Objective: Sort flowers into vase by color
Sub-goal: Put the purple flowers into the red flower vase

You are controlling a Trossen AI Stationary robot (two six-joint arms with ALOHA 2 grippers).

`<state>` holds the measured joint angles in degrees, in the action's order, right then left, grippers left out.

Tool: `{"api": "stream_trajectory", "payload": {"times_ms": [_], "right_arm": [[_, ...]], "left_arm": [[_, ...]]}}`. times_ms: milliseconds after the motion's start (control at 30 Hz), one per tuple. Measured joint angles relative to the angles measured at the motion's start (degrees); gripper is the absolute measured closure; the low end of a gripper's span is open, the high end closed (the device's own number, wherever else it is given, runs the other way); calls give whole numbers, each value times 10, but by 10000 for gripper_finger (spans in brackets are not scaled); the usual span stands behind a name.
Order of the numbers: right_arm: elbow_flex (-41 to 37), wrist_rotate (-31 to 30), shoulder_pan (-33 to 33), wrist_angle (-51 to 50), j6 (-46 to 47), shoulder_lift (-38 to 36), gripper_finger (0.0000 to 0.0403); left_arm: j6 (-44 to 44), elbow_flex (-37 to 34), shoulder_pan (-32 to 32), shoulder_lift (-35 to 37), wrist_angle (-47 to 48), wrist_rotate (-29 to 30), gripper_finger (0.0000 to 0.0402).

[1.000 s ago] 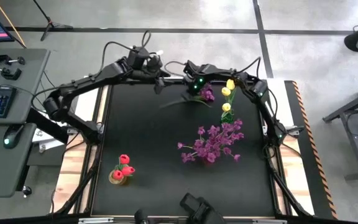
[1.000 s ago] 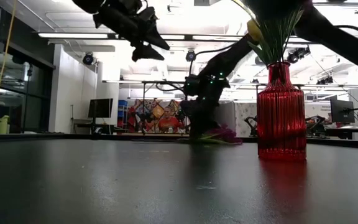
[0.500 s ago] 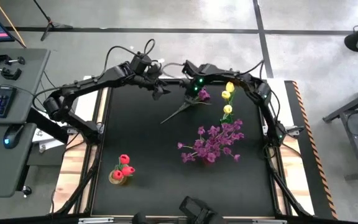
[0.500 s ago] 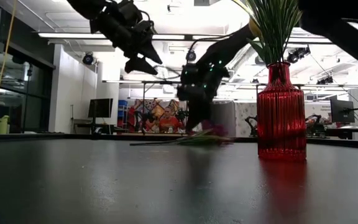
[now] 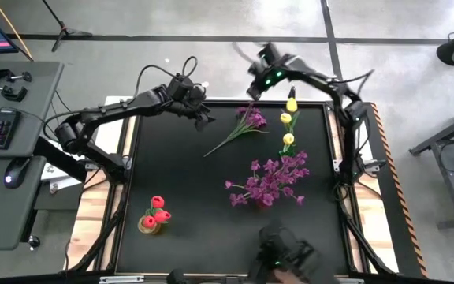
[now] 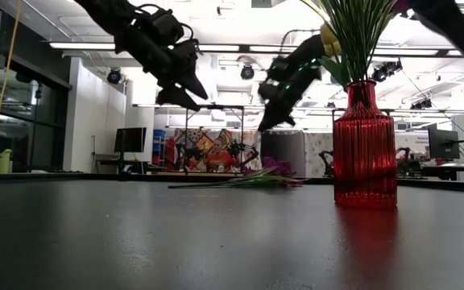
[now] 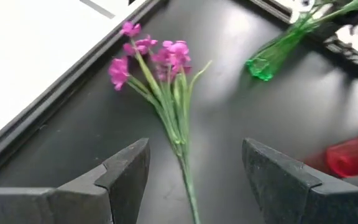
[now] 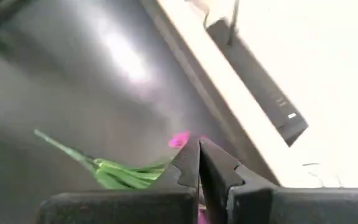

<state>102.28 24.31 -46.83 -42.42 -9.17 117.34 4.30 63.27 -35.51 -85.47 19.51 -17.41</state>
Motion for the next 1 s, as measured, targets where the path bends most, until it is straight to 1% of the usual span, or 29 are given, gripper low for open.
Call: {"api": "stream_trajectory", "payload": {"times_ms": [100,233,333,433,600,767,867,1000], "right_arm": [[0,8,-27,1,3,-31,403],[0,19,-52,1,21,-80,402],[1,27,-63,1,33,-116,398],[1,27,-68,-1,36,-154,387],[1,27,-67,-2,60,-211,362],[1,11,-55,-1,64,-255,341],[1,-18,-46,-4,63,-270,336],[1,-21,-39,-16,64,-278,336]], "left_arm": [[0,-9,8,0,-20,27,161],[19,-9,26,-13,-53,32,161],[57,-7,39,-39,-67,40,161],[91,9,48,-84,-48,55,161],[104,78,62,-175,-5,61,161],[64,163,76,-262,59,69,161],[39,201,84,-296,82,89,161],[20,221,91,-329,84,93,161]]}}
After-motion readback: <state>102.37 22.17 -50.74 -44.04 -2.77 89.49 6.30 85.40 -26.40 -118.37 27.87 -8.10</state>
